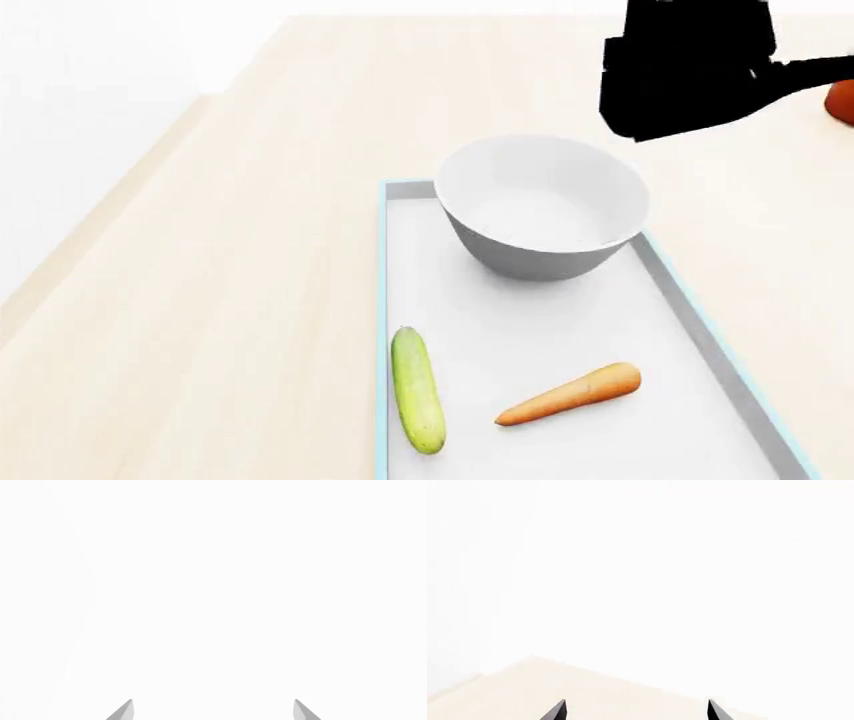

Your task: Place the two vegetables and bowl onto the tray for setting up a vegetable dip station.

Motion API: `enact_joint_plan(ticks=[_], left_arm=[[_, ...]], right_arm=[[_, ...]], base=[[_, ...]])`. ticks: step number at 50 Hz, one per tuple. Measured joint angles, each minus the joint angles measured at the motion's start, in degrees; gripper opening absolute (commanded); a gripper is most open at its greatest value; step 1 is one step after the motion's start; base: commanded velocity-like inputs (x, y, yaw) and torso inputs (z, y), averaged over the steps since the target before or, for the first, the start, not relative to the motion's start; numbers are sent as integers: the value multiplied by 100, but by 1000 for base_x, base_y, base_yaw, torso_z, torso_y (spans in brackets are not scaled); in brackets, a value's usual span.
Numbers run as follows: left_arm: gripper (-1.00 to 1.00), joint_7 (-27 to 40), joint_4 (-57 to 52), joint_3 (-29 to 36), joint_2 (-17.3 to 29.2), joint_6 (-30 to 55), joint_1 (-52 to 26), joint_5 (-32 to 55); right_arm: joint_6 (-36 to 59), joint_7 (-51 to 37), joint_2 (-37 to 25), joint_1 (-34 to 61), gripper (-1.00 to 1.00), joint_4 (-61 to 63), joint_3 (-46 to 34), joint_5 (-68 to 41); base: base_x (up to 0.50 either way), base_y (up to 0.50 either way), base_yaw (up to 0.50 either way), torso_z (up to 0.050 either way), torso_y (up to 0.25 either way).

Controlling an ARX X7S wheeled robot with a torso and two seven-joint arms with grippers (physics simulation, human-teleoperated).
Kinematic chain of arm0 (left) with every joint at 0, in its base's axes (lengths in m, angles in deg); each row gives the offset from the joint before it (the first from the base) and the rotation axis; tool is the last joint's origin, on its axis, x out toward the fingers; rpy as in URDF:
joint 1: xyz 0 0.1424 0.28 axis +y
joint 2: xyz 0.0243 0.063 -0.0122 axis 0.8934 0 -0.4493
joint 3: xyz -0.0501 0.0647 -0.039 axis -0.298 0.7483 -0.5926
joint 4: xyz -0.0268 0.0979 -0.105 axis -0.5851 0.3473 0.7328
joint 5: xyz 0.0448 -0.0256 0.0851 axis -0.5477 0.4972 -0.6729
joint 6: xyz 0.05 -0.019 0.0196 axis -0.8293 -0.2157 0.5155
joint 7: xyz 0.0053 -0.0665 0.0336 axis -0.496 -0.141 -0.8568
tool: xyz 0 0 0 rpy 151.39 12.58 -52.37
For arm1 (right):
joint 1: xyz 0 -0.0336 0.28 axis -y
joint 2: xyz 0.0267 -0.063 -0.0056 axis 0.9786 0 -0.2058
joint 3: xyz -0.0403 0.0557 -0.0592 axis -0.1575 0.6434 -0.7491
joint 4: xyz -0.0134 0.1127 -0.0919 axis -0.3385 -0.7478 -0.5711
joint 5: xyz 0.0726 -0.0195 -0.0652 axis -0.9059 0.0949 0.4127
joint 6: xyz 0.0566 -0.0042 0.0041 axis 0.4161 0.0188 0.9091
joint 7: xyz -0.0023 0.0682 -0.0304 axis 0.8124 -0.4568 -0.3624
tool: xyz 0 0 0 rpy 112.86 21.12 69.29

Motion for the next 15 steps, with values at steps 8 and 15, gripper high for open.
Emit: enact_joint_plan(ticks=[8,15], left_arm=[[100,31,8,-49,25,1,-75,49],[100,78,11,-101,45,6,-183,117]], right_arm=[[1613,-11,369,155,100,-434,952,241],[3051,-15,963,220,100,-806,1974,424]], base=[[0,0,0,0,0],[0,0,0,0,0]])
